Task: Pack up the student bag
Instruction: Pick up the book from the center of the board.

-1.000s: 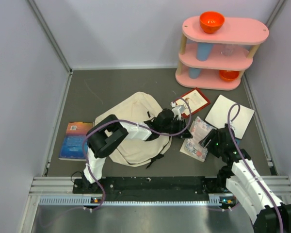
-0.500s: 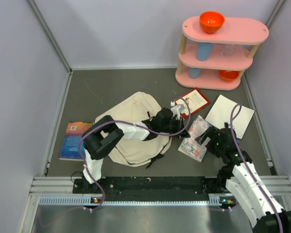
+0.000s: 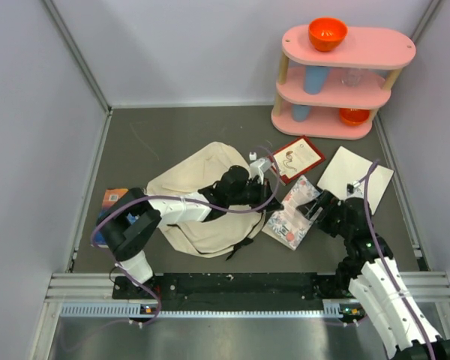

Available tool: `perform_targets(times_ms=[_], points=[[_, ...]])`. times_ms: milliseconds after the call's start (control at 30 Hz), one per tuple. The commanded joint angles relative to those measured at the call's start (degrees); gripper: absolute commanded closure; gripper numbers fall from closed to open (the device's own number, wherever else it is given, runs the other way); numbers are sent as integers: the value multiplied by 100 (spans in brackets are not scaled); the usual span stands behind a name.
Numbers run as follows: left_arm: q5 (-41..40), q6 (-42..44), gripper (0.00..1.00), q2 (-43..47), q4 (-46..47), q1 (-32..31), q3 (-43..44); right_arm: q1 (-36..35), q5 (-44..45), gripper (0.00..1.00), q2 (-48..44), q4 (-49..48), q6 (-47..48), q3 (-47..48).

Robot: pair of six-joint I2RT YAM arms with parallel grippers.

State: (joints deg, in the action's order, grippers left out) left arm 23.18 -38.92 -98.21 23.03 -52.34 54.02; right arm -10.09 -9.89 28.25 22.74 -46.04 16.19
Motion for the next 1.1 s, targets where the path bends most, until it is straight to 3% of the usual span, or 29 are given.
perform_targets(times_ms=[0, 133, 433, 733, 767, 800, 900, 933, 1000, 1033, 1067], points=[[328, -212, 100, 443, 1211, 136, -250, -11, -767, 3, -65, -944, -265, -203], [407, -423, 100, 479, 1546, 259, -497, -11, -1348, 3, 84, -1859, -545, -563], [512, -600, 100, 426, 1907, 382, -744, -20, -1709, 7, 567, -3142, -616, -897], [591, -714, 100, 312, 2101, 444, -832, -20, -1990, 37, 1209, -4146, -643, -959], [591, -714, 100, 303, 2092, 452, -840, -11, -2008, 43, 1218, -4164, -626, -942], [600, -714, 100, 294, 2092, 461, -849, -20, -2034, 56, 1201, -4190, -599, -933], [574, -670, 100, 294, 2005, 479, -876, -11, -2017, 74, 1025, -4033, -555, -863], [521, -652, 90, 303, 1943, 479, -884, -20, -2008, 76, 903, -3962, -520, -793], [460, -565, 70, 346, 1803, 488, -893, -20, -1955, 94, 770, -3709, -476, -661], [451, -538, 46, 373, 1758, 496, -919, -11, -1947, 97, 665, -3576, -432, -600], [372, -477, 37, 408, 1714, 496, -937, -20, -1947, 100, 595, -3479, -354, -529]])
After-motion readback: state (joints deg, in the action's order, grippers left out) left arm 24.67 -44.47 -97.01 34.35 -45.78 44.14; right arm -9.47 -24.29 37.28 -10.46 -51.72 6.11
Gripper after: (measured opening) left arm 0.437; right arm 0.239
